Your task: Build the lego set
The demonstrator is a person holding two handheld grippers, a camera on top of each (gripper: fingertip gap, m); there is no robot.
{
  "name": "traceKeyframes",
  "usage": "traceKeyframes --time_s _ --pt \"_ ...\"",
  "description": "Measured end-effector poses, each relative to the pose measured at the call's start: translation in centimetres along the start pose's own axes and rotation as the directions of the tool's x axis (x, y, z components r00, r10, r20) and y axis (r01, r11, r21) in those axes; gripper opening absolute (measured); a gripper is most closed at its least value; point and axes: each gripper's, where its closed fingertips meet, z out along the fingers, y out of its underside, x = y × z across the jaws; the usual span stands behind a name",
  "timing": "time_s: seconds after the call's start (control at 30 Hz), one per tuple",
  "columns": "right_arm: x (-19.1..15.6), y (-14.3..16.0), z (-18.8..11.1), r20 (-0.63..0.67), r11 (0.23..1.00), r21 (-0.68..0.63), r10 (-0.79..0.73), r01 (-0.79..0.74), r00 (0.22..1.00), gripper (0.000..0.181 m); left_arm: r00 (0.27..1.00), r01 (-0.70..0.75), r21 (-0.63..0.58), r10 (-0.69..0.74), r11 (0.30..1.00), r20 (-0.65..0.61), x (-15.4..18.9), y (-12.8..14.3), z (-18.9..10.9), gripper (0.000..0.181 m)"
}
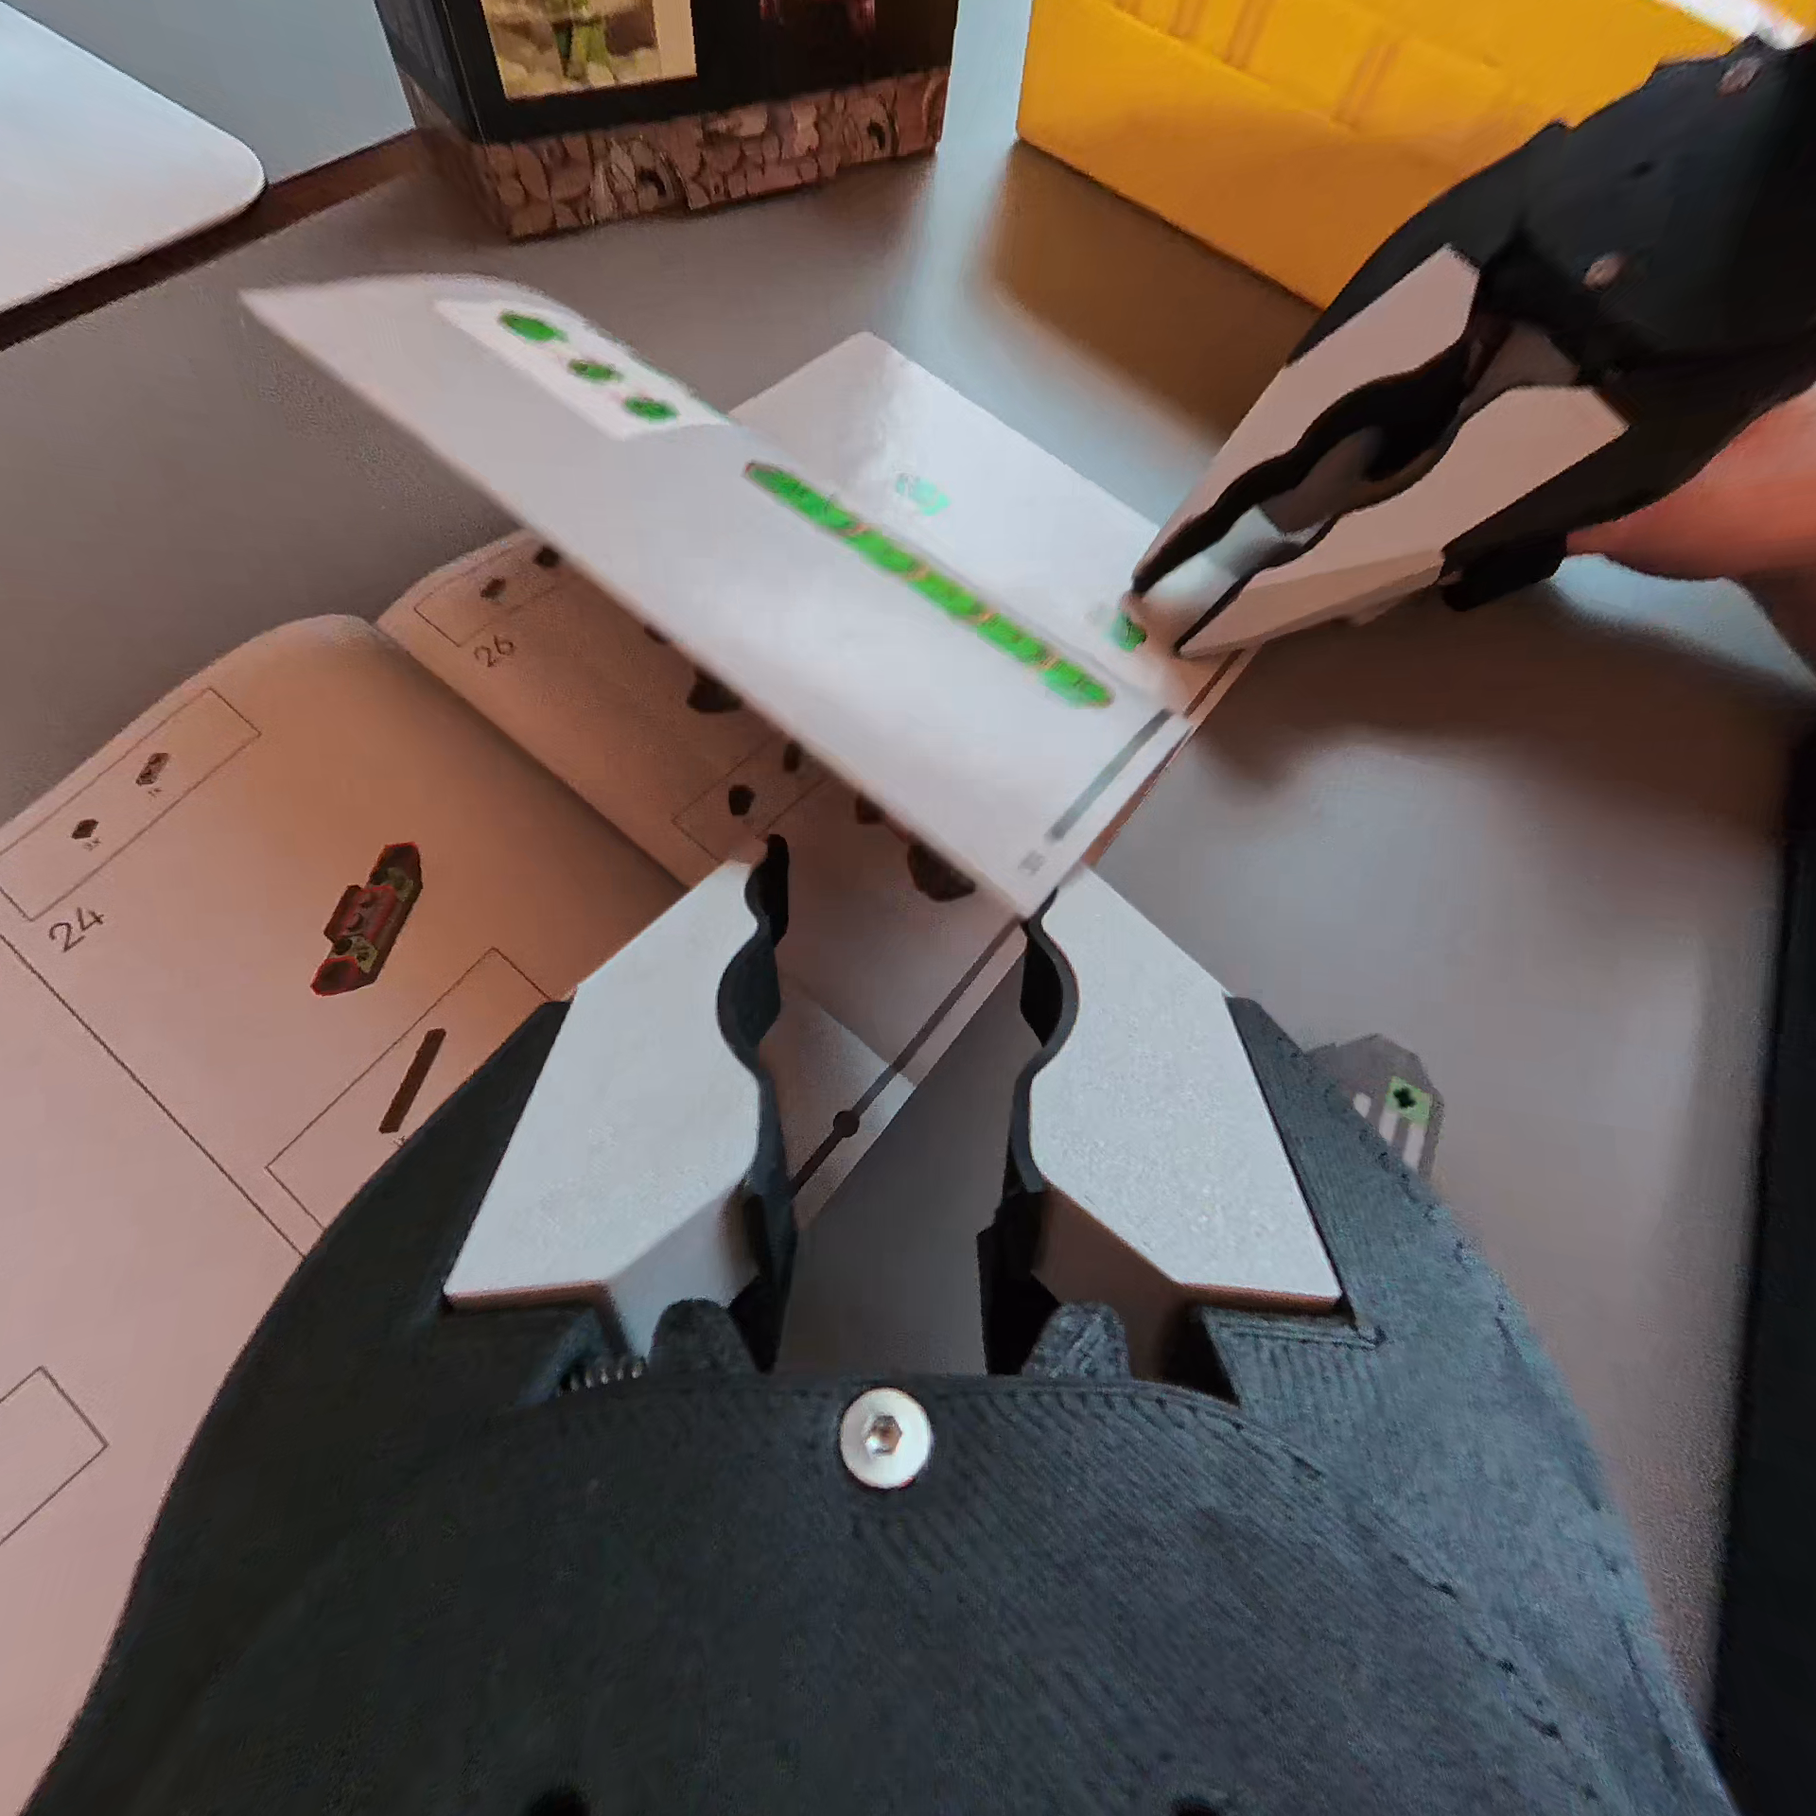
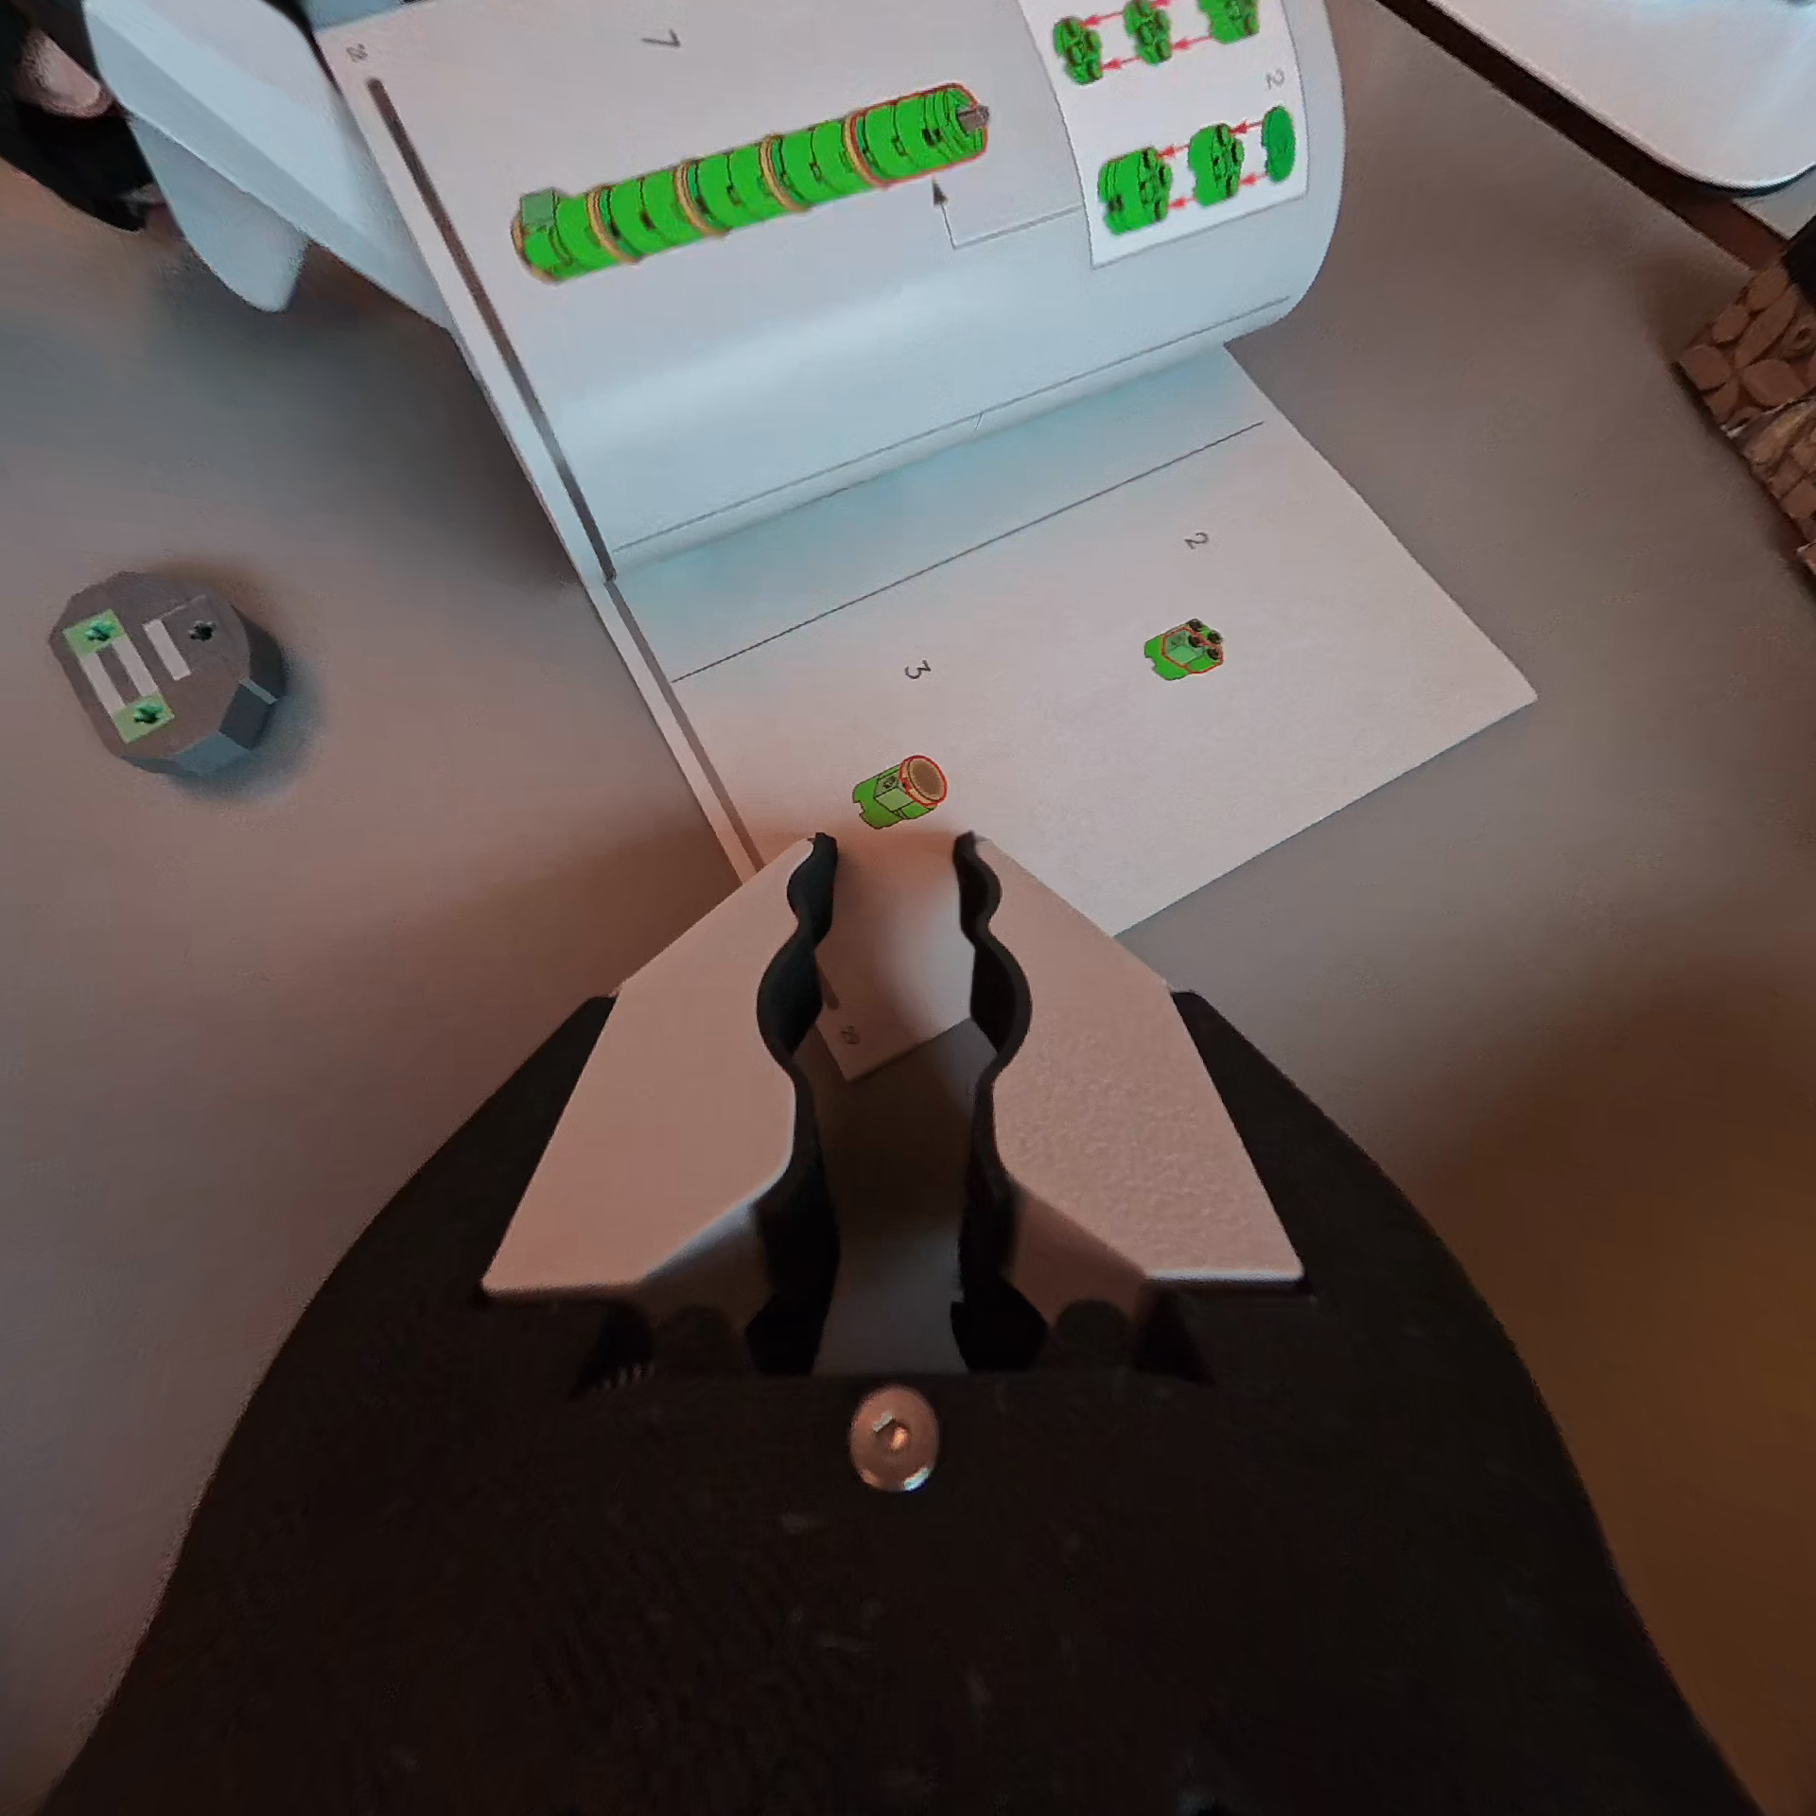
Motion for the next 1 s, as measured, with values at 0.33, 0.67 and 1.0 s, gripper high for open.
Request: traceKeyframes --time_s 0.33,0.67,1.0 --pt "2.7 -1.8 0.9 -0.178 0.998 0.041 -0.044 0.052 0.983 0.03 0.999 -0.03 -0.096 0.031 0.995 0.007 -0.3 2.1 1.1 0.043" --pt "4.6 -0.1 -0.4 -0.279 0.999 -0.015 -0.053 0.051 0.959 0.031 0.987 -0.135 -0.121 0.145 0.983 0.075 -1.0 2.4 -0.1 0.049" --pt "6.9 1.2 -2.4 -0.432 0.997 -0.069 -0.05 0.022 0.9 0.029 0.978 -0.172 -0.16 0.188 0.972 0.087 -1.4 3.8 -1.3 0.042"
